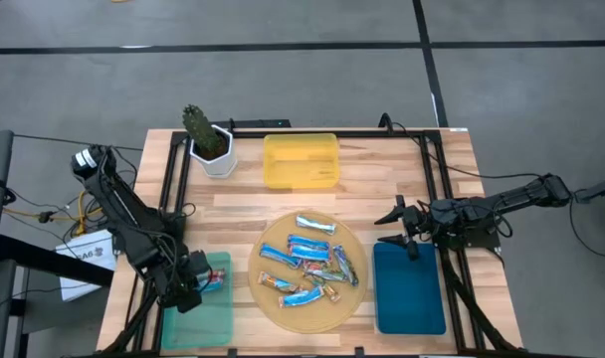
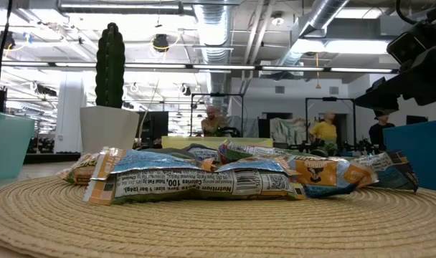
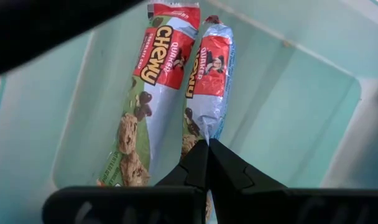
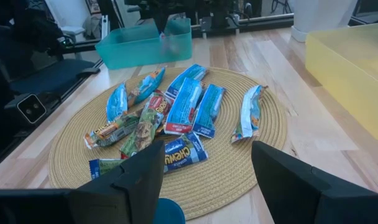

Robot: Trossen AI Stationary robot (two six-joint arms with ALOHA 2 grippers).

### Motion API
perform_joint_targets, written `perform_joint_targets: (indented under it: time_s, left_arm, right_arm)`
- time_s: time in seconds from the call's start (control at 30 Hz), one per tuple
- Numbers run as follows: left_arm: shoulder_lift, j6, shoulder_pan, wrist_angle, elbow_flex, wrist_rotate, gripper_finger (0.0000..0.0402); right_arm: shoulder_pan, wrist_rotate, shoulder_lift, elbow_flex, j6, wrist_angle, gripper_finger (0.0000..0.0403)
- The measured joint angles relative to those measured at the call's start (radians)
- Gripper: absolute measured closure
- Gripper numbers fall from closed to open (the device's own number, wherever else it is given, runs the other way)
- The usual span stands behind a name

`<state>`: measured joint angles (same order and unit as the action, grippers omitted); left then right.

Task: Pick and place Granola Bars by type
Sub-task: Put the red granola bar into the light blue bin

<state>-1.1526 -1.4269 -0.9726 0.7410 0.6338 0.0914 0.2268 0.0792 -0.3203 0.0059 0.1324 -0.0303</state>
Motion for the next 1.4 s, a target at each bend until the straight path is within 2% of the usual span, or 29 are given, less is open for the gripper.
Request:
perform_joint_targets:
  time_s: [0.4, 0.7, 0.97, 1.17, 1.4]
  left_arm:
    - [0.000, 0.011, 0.000, 0.000, 0.000, -0.012, 0.0321]
    - [0.007, 0.105, 0.015, -0.064, -0.001, -0.020, 0.0307]
    - [0.144, 0.356, 0.070, -0.180, -0.001, -0.016, 0.0307]
    - [0.281, 0.546, 0.124, -0.326, -0.001, 0.057, 0.0307]
    - [0.358, 0.740, 0.161, -0.529, -0.001, 0.136, 0.0307]
  right_arm:
    - [0.000, 0.000, 0.000, 0.000, 0.000, 0.000, 0.0168]
    - [0.000, 0.000, 0.000, 0.000, 0.000, 0.000, 0.0168]
    - [0.000, 0.000, 0.000, 0.000, 0.000, 0.000, 0.0168]
    - [0.000, 0.000, 0.000, 0.000, 0.000, 0.000, 0.0168]
    - [0.000, 0.000, 0.000, 0.000, 0.000, 0.000, 0.0168]
